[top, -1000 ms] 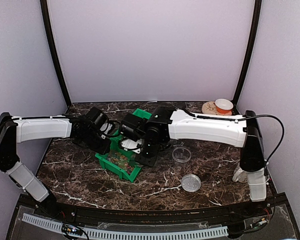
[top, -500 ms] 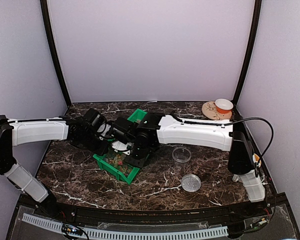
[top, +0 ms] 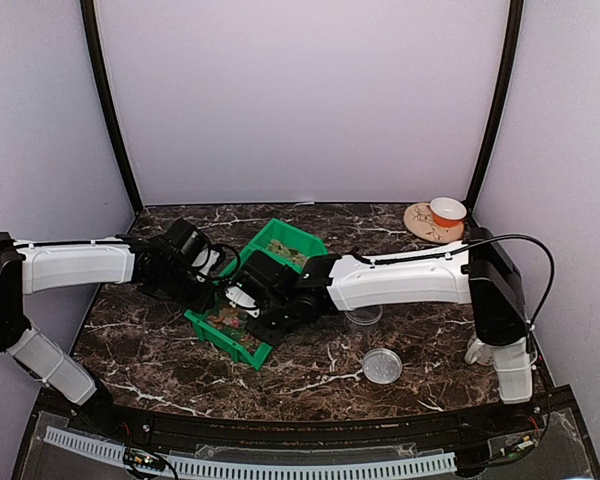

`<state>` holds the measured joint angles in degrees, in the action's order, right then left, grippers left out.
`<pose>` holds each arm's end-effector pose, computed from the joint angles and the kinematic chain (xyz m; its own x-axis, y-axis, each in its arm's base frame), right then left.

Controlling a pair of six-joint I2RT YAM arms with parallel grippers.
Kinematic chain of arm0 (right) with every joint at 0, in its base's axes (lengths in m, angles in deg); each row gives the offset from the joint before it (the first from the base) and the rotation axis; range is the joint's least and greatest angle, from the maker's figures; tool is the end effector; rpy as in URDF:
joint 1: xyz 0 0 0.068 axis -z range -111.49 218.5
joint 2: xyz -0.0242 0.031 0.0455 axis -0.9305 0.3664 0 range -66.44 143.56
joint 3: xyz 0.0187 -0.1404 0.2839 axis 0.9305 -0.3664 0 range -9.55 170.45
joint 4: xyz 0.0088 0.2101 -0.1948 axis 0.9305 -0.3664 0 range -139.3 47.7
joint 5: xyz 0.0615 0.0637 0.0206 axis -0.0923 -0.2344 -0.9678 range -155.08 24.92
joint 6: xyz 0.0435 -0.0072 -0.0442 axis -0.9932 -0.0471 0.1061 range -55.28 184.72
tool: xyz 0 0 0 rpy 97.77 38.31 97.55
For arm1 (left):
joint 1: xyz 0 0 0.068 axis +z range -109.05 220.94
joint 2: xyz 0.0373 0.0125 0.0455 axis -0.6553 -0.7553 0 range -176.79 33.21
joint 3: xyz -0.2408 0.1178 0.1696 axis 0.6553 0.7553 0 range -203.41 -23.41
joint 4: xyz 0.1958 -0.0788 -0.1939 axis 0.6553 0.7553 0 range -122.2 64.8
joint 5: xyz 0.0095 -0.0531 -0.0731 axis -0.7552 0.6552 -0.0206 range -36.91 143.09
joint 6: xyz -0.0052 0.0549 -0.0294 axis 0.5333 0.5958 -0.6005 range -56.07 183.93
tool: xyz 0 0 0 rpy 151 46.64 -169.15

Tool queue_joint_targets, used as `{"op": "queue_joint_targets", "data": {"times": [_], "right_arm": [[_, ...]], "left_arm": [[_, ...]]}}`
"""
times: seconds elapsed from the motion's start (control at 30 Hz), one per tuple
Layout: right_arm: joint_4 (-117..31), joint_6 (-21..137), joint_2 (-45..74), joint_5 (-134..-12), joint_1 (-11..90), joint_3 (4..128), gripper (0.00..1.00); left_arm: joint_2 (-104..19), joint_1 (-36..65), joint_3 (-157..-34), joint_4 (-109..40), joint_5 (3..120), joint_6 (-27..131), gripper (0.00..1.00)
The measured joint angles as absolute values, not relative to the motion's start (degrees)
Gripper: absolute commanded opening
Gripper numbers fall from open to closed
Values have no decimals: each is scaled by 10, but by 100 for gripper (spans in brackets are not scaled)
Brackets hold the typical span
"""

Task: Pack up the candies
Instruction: Scoop the fake candies from the storage box.

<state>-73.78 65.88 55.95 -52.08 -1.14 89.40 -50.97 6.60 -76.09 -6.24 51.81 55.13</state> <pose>0.1938 0.4916 0.2236 -0.2669 -0.7764 -0.5709 -0.8742 0.4444 -0.1958 0.2622 -0.1779 0.2282 -0.7726 0.3427 -0.5344 0.4412 0.8952 -0.0637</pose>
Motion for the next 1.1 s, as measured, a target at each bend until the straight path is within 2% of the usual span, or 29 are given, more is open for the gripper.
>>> {"op": "queue_joint_targets", "data": {"times": [0.6,1.1], "right_arm": [[-382,645,476,-550,-12,631,0],[-272,642,440,-550,-12,544,0]], "left_arm": [[-447,63,-742,-53,519,528,0],[-447,63,-740,-57,518,528,0]]}}
